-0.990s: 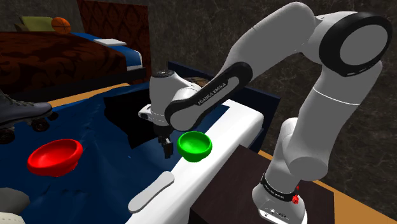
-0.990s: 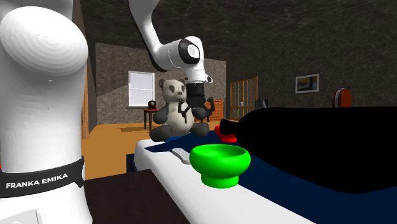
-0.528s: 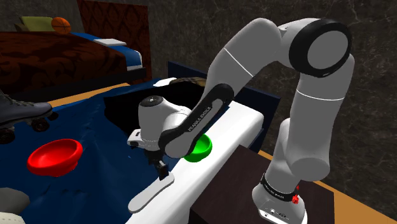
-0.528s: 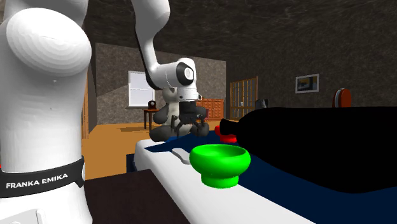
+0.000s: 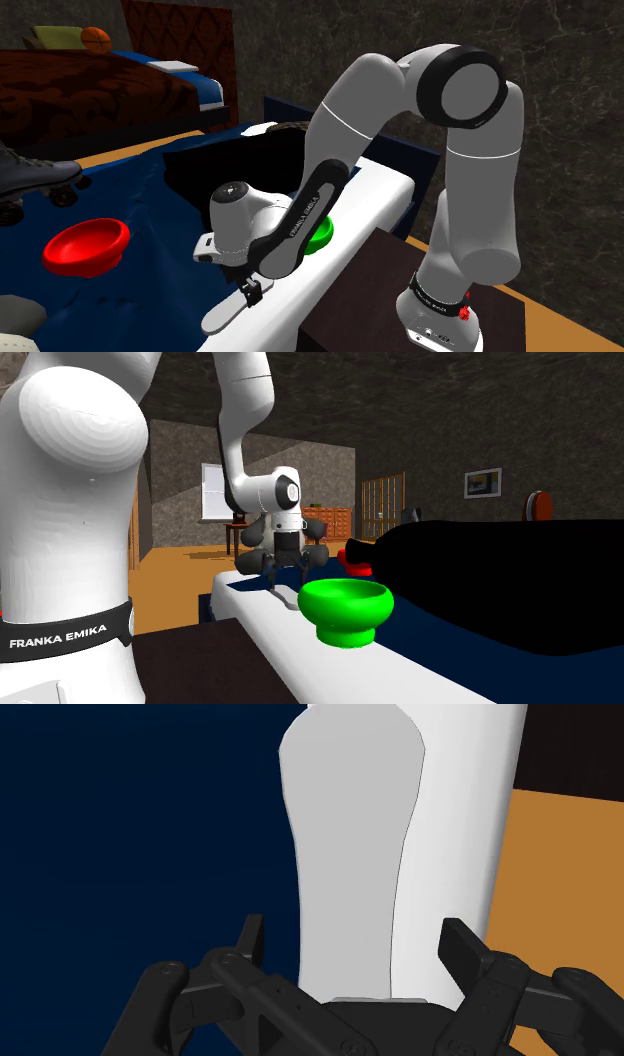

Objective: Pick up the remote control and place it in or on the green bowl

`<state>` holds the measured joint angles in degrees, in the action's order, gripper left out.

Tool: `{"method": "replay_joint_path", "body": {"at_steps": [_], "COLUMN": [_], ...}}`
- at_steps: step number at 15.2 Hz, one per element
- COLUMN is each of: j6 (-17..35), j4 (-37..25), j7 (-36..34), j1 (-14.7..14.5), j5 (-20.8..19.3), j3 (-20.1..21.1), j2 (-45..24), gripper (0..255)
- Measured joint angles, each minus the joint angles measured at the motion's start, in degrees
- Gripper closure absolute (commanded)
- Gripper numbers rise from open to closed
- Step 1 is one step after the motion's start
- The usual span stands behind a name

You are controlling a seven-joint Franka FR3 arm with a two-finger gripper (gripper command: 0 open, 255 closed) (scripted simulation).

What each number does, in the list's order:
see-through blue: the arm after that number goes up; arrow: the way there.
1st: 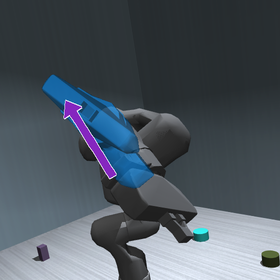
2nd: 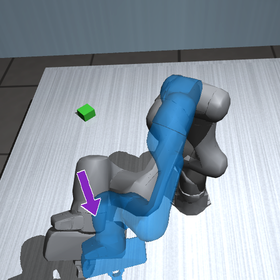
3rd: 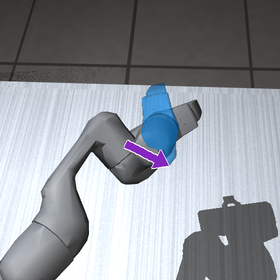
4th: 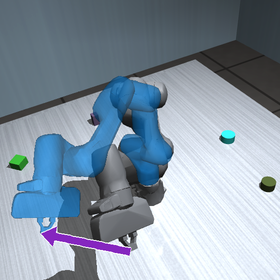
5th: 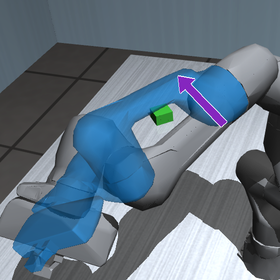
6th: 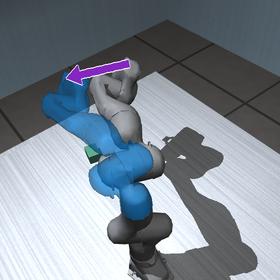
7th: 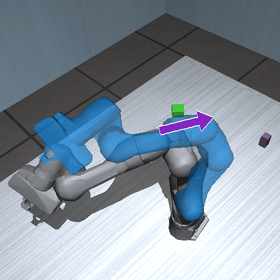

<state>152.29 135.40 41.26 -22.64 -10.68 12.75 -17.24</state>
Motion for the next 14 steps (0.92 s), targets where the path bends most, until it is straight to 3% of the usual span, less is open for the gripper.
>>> {"method": "replay_joint_path", "body": {"at_steps": [10,11,14], "j6": [3.1,3.1,3.1], "j4": [-0.5,-0.5,-0.5], "j7": [-1.4,-1.4,-1.3], "j1": [-0.9,-0.9,-0.9], "j5": [-2.0,-2.0,-2.0], "j3": [-1.3,-1.3,-1.3], "j2": [-3.7,-3.7,-3.7], "gripper": [0,255,255]}}
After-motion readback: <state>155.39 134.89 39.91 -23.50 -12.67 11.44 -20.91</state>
